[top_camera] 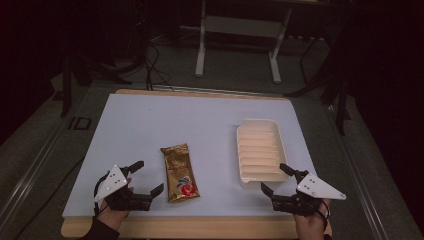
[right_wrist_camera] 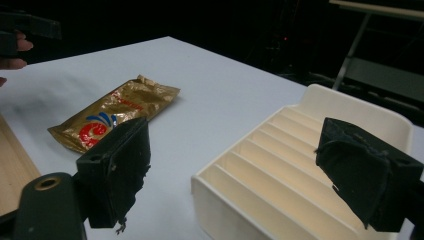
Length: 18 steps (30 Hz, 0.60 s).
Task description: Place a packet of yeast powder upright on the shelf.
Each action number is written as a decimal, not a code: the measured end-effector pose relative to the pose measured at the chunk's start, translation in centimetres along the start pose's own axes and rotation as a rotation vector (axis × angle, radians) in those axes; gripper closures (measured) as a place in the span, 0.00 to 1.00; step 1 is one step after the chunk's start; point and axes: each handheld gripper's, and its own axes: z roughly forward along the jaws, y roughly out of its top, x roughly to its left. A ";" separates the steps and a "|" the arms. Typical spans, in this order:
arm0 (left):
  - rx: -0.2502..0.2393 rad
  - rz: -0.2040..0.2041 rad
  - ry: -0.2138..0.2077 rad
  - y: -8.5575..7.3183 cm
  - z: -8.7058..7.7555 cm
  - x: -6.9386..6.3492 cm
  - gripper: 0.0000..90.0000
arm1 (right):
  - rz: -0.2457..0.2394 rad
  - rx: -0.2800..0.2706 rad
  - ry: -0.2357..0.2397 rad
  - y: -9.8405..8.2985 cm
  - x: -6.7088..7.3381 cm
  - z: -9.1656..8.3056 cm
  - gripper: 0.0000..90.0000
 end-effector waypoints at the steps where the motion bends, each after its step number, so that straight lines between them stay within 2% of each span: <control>1: 0.001 0.001 -0.002 0.0 0.0 0.0 0.01 | 0.000 0.000 0.000 0.0 0.0 0.0 0.16; 7: 0.003 0.021 -0.017 0.1 0.1 -0.2 0.01 | -0.025 0.003 -0.010 0.0 0.0 0.2 0.15; 9: 0.008 0.052 -0.029 0.2 0.1 -0.5 0.01 | -0.020 -0.008 -0.004 0.1 0.1 0.0 0.14; 10: 0.008 0.052 -0.029 0.2 0.1 -0.5 0.01 | -0.020 -0.008 -0.004 0.1 0.1 0.0 0.14; 14: -0.008 0.093 -0.058 0.7 -0.1 -1.1 0.01 | -0.007 -0.010 0.002 0.4 0.2 -0.2 0.13; 16: -0.032 0.093 -0.076 1.0 -0.2 -1.4 0.01 | -0.007 -0.008 0.008 0.5 0.3 -0.2 0.13; 18: -0.038 0.071 -0.099 1.4 -0.3 -1.7 0.01 | -0.009 -0.013 0.016 0.6 0.4 -0.3 0.13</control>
